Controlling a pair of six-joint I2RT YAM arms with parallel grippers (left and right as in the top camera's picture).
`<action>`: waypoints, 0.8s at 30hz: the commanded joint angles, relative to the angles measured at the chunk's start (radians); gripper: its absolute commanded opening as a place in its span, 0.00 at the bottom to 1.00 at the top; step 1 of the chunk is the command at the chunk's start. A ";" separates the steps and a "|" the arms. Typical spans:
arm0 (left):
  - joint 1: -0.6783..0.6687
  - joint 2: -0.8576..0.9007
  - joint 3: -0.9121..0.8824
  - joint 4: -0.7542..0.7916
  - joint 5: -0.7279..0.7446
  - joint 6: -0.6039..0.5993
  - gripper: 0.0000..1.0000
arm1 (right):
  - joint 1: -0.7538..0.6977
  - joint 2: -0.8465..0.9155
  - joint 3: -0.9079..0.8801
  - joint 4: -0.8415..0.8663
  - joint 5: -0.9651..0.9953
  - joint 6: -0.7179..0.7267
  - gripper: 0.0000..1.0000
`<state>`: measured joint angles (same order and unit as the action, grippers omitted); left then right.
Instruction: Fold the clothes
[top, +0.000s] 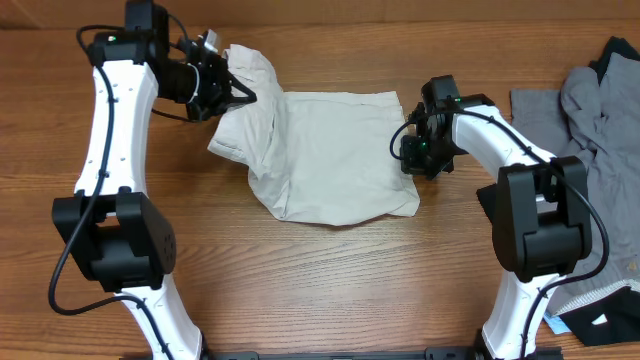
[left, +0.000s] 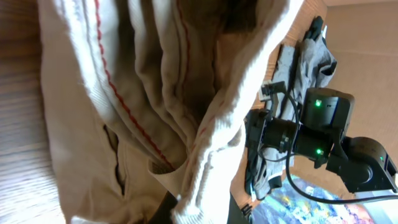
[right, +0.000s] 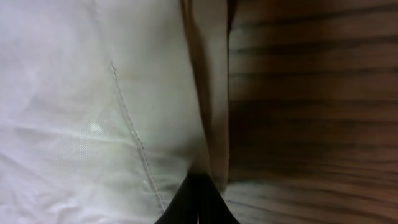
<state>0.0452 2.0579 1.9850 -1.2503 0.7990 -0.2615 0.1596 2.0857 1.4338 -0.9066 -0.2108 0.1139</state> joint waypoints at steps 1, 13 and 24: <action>-0.073 -0.046 0.036 0.032 0.048 -0.044 0.04 | 0.004 -0.002 -0.037 0.011 -0.003 -0.010 0.04; -0.346 -0.041 0.035 0.129 -0.168 -0.174 0.04 | 0.004 -0.002 -0.038 0.012 -0.003 -0.010 0.04; -0.484 -0.023 0.033 0.218 -0.359 -0.265 0.15 | 0.004 -0.002 -0.038 0.008 -0.003 -0.010 0.04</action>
<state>-0.4164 2.0579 1.9850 -1.0470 0.4706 -0.5007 0.1585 2.0804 1.4242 -0.8974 -0.2207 0.1104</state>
